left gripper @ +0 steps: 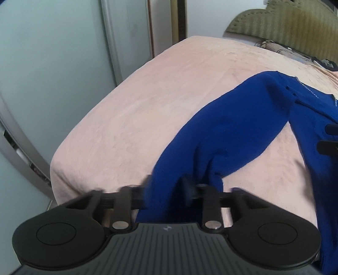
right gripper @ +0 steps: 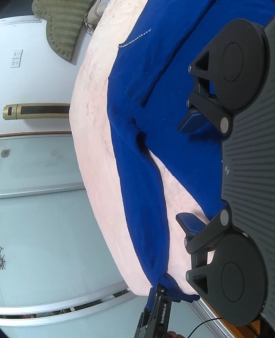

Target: Fold small clothes

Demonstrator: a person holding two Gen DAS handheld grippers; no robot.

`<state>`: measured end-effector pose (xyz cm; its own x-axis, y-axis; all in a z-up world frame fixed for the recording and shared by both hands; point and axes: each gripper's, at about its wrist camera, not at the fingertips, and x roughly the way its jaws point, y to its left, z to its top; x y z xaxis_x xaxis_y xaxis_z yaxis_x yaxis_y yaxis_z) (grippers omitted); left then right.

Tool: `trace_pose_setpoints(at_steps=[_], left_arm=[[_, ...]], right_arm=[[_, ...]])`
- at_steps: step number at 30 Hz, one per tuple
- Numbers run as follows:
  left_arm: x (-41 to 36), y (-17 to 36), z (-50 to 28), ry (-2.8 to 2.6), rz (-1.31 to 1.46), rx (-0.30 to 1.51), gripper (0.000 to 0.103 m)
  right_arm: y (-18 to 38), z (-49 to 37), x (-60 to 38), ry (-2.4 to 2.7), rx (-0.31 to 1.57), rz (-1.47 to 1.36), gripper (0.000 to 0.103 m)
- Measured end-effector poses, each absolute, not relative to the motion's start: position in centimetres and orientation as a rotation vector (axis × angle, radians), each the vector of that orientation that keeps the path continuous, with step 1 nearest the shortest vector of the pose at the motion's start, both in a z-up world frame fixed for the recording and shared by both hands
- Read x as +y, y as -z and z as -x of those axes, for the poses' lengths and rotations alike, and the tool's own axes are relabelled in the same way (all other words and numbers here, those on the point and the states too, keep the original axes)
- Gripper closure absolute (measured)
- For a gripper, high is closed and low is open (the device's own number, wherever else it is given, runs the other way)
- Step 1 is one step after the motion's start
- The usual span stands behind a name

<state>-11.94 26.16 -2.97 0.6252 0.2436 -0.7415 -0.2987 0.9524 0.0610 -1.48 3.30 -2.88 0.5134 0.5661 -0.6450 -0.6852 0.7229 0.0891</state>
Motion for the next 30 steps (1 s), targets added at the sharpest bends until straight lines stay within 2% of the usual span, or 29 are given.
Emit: trace_pose_setpoints(at_steps=[3,10,14,16,17,18,19,20,21,26,30], left_arm=[[26.3,2.4,11.6,-0.331,0.049,0.831,0.098],[28.1,-0.5,10.6,-0.439,-0.066,0.743,0.098],[29.8,0.2,8.9,-0.550,-0.113,0.779,0.095],[30.2,0.3,8.9,-0.597,-0.083,0.802,0.090],[30.5,0.2,9.1,-0.613,-0.047,0.807,0.081],[30.7,0.0,9.4,-0.628,0.000,0.812,0.063],[30.8,-0.3,10.0,-0.645,0.078,0.814,0.051],[30.8,-0.7,10.5,-0.649,0.150,0.807,0.028],[30.5,-1.0,11.1,-0.646,0.220,0.799,0.023],[28.0,-1.7,12.4,-0.548,0.468,0.764,0.023],[29.0,0.9,11.7,-0.538,0.730,0.808,0.024]], right_arm=[[3.0,1.6,3.2,-0.754,0.708,0.185,0.017],[3.3,1.2,2.7,-0.732,0.719,0.165,0.016],[3.4,1.2,2.5,-0.733,0.722,0.149,0.016],[3.4,1.3,2.4,-0.733,0.720,0.149,0.016],[3.4,1.3,2.3,-0.732,0.720,0.146,0.015],[3.4,1.2,2.3,-0.732,0.721,0.141,0.015],[3.4,1.1,2.2,-0.731,0.722,0.136,0.015],[3.4,1.0,2.2,-0.730,0.724,0.134,0.015],[3.5,1.0,2.2,-0.730,0.725,0.133,0.015],[3.6,0.9,2.2,-0.734,0.727,0.119,0.015],[3.4,1.2,1.7,-0.739,0.712,0.121,0.013]])
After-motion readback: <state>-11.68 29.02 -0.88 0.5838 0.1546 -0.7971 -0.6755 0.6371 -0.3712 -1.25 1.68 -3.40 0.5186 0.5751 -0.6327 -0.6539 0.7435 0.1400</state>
